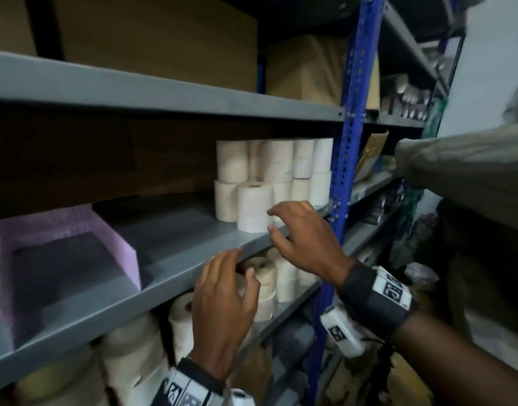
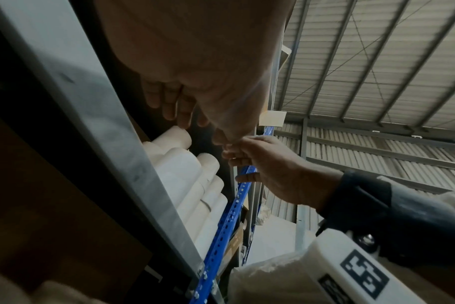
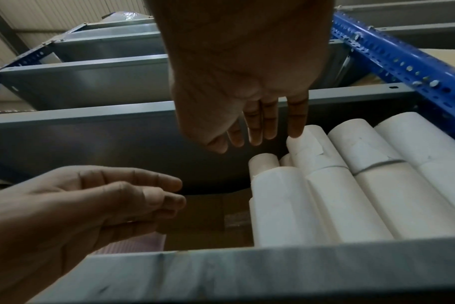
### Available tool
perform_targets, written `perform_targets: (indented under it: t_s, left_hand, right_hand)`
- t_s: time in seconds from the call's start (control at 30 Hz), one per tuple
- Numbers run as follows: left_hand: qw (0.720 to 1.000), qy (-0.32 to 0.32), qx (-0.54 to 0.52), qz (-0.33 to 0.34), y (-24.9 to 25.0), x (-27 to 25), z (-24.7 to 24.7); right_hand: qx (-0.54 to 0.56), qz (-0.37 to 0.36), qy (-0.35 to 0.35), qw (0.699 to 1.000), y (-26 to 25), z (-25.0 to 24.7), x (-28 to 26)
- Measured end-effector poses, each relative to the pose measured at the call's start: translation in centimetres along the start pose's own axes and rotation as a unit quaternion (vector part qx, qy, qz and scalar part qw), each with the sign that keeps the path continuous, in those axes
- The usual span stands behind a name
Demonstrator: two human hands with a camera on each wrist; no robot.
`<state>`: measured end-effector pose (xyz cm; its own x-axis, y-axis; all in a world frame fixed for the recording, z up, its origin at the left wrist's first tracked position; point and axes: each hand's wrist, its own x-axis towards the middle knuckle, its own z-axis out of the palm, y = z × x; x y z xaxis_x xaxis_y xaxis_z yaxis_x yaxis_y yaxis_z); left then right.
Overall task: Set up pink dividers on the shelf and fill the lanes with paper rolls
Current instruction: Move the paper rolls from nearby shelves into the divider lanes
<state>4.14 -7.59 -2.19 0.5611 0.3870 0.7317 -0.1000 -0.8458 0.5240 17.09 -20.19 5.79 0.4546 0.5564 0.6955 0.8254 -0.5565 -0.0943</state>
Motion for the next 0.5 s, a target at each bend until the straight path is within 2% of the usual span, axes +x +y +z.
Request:
perform_targets:
  t_s: [0.13,0.23,0.37,0.5]
  left_hand:
    - [0.998,-0.031,0.018,-0.046,-1.1,5.3,3.6]
    - [0.994,-0.054,0.056,-0.076,-2.0,8.4,6.4]
    - [0.981,-0.098,0.122,-0.112,-2.9,10.9,8.6]
    - [0.959,-0.12,0.233,-0.104,-3.4,11.5,9.7]
  right_hand:
    - [-0.025,-0.017,-0.005,1.0,2.3,1.1,5.7]
    - [-0.042,-0.034,-0.04,0.998,3.7,3.0,9.2]
    - [-0.062,-0.061,-0.134,0.987,5.4,5.2,11.6]
    - [-0.074,-0.08,-0.146,0.983,6.8,6.1,12.8]
